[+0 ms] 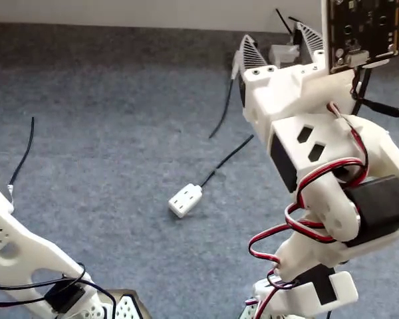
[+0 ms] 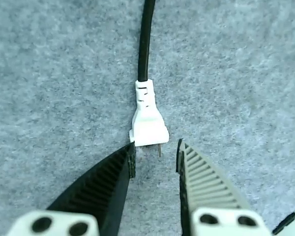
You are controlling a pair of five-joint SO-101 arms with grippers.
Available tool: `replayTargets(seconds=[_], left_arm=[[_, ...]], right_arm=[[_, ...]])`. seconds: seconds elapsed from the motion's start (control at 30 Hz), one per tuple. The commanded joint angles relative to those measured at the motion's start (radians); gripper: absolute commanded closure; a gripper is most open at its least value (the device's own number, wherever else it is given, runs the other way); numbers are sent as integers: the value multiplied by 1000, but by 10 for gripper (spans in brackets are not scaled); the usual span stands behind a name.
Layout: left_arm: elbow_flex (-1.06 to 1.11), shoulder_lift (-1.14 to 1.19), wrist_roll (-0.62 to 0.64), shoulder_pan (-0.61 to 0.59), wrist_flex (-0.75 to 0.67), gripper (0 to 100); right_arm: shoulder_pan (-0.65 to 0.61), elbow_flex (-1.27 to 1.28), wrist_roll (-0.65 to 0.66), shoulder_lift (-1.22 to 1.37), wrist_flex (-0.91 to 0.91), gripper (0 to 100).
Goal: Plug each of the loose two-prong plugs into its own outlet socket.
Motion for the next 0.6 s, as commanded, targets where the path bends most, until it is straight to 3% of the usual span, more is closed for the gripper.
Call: replayTargets(seconds=[0.0,0.57], left_arm=[[38,-7,-9,22,18,842],[139,-12,-8,-5,-163,842]], right_arm=[[-39,2,5,1,16,769],[-41,2,6,1,21,769]])
